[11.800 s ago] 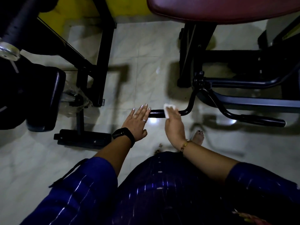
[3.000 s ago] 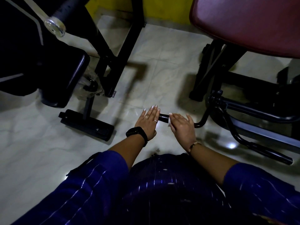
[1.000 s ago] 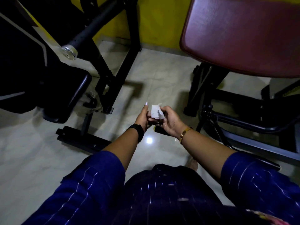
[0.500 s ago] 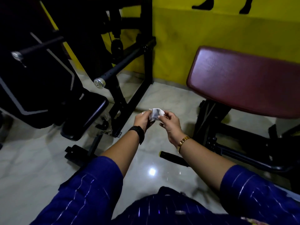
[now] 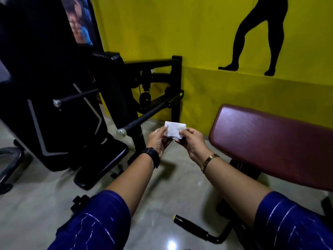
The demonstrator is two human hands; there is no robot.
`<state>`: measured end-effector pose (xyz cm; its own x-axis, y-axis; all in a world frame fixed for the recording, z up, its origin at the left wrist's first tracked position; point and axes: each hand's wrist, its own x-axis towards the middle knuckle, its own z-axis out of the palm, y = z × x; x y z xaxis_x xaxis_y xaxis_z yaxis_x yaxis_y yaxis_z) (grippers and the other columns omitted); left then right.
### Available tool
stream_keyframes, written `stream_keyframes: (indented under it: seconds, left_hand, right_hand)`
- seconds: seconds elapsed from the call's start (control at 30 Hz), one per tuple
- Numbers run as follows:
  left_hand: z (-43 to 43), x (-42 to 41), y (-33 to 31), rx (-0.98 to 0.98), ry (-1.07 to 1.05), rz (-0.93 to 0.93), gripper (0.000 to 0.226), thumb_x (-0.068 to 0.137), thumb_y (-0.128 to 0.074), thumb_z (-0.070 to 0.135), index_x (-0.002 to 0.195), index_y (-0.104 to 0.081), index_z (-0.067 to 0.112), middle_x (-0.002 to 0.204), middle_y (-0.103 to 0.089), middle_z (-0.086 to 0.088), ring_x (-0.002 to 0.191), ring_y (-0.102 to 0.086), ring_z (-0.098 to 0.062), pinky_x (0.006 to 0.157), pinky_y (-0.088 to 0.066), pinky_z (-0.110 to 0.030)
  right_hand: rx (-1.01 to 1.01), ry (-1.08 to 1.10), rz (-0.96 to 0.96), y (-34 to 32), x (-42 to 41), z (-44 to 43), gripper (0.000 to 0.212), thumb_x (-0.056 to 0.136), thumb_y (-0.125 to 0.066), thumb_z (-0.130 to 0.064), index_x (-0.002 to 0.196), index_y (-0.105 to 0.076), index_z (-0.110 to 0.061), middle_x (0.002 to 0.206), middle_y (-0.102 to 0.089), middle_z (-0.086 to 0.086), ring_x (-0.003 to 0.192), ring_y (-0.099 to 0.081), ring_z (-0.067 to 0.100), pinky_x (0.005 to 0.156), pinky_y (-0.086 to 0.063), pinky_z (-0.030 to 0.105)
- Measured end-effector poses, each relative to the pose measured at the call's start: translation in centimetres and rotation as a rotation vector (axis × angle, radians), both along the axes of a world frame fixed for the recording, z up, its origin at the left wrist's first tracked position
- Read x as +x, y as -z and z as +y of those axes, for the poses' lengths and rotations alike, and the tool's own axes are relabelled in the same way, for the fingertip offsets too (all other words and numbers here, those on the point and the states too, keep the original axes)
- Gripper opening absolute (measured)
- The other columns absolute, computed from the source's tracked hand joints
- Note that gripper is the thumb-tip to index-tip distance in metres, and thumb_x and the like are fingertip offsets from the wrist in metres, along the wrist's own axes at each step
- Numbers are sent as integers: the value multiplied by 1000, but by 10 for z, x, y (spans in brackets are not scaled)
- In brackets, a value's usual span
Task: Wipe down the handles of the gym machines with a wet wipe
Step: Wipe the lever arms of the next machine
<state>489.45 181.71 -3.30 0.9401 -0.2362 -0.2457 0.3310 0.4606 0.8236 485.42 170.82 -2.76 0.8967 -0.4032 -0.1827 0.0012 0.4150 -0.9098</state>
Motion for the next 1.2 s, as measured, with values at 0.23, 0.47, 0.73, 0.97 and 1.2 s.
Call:
stream_keyframes:
  seconds: [0.23, 0.47, 0.73, 0.97, 1.2]
  left_hand:
    - [-21, 17, -54, -54, -93, -104, 13, 98, -49, 10, 93, -61, 9, 67, -72, -1, 58, -69, -10, 54, -56, -21]
    - [-26, 16, -83, -84, -152, -159, 15, 99, -50, 12, 109, -60, 8, 69, -73, -1, 61, -70, -9, 63, -57, -22]
    - [-9, 13, -85, -109, -225, -207, 31, 98, -53, 7, 127, -57, -1, 75, -74, -7, 65, -72, -14, 69, -59, -26]
    - [15, 22, -82, -117, -290, -194, 31, 96, -53, 4, 127, -57, -2, 77, -73, -9, 66, -71, -15, 66, -59, -26]
    - [42, 51, -84, -120, -266, -177, 23, 97, -50, 1, 118, -58, 0, 71, -73, -8, 62, -71, -13, 56, -59, -26]
  right_hand:
    - [3, -85, -149, -61, 19, -23, 16, 91, -54, 6, 80, -60, -4, 76, -63, 11, 68, -61, 20, 62, -54, 26]
    - [-29, -149, -207, -90, 28, -35, 14, 89, -56, 6, 82, -62, -5, 79, -64, 12, 71, -62, 20, 62, -55, 25]
    - [41, -240, -214, -90, 38, -27, 9, 89, -58, 6, 90, -61, -3, 83, -64, 12, 61, -66, 12, 53, -52, 20]
    - [95, -324, -174, -86, 55, -4, 8, 90, -56, 7, 89, -59, -1, 85, -63, 15, 73, -64, 22, 65, -58, 29]
    - [91, -322, -161, -84, 94, 22, 8, 90, -58, 4, 92, -60, -3, 86, -64, 13, 75, -64, 21, 59, -57, 24]
